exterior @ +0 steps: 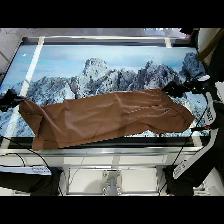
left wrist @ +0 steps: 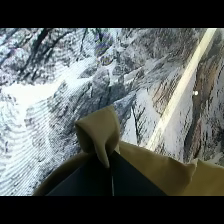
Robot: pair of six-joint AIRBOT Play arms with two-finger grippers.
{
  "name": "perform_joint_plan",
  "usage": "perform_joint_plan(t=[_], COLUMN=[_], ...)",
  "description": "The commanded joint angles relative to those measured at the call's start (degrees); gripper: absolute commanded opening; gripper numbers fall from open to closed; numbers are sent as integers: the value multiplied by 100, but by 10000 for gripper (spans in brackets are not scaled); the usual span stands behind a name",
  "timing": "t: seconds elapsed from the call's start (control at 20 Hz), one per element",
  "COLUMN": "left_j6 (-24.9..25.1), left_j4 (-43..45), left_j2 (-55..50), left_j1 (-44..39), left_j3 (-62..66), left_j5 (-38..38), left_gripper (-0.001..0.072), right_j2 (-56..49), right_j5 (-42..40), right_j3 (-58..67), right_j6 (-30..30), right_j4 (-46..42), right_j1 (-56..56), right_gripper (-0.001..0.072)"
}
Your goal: Fold the clothes and pants, and hang the long-sleeved shirts on hangers.
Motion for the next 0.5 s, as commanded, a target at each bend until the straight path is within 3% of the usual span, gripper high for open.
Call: perform_joint_plan(t=[0.0, 0.1, 0.15, 0.2, 0.45], left_j6=[-15, -13, -15, -15, 85], left_j4=[2, 2, 0, -2, -92], left_j2=[4, 4, 7, 7, 227], left_j1=[-7, -11, -13, -13, -103], left_j3=[4, 4, 7, 7, 70], left_j5=[13, 13, 15, 15, 144], left_gripper=[9, 10, 10, 10, 9], right_j2=[-153, -157, -157, -151, 164], right_j5=[105, 52, 11, -55, 293], right_j3=[173, 173, 173, 177, 680], right_j6=[-9, -11, -13, -13, 260], right_j4=[-111, -221, -210, -203, -407], right_j1=[192, 221, 221, 219, -4], right_gripper=[447, 425, 275, 63, 43])
